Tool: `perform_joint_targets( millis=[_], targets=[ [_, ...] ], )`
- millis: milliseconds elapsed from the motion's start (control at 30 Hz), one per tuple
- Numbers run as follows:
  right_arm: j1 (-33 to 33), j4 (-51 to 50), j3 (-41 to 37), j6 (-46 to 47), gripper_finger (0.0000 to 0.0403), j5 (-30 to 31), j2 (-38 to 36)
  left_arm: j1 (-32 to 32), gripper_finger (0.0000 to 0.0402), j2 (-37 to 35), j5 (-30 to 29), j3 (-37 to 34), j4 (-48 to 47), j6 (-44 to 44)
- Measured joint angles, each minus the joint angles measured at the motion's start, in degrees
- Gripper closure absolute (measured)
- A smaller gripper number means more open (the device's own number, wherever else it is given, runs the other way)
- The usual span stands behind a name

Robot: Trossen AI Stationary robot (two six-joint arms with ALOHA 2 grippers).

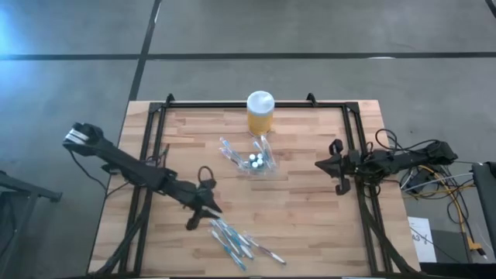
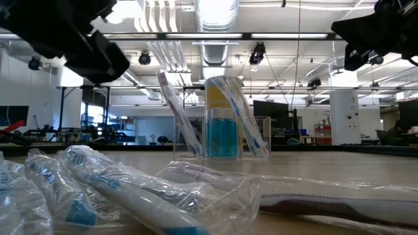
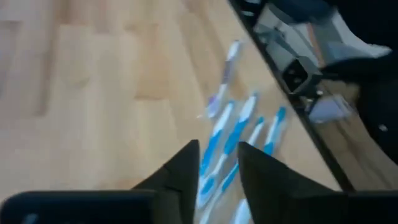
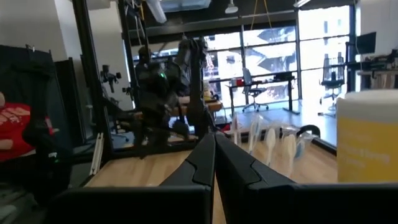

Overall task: Pick & Place toothbrushing station
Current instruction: Put the blue toothbrush into the transparent organizer

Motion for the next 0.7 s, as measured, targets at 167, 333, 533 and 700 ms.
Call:
perform_joint_targets(
  millis=[167,333,533,700],
  targets=[
    [0.0,-0.07,0.0,0.91,0.0394,-0.03,2.0,-0.12,0.0228,8.7,6.73,6.88,-7.21,3.4],
    [-0.02,0.09,0.0,0.85,0.0394,-0.05,3.75,-0.46,0.02,15.61,10.65,10.57,-11.83,6.98],
    [-0.02,0.43,0.0,0.88,0.0394,0.67,4.71,-0.33,0.0197,19.95,10.22,12.51,-11.7,8.54],
    [-0.02,0.64,0.0,0.87,0.0394,0.69,4.85,-0.15,0.0197,20.99,8.22,12.69,-11.54,10.15]
  ],
)
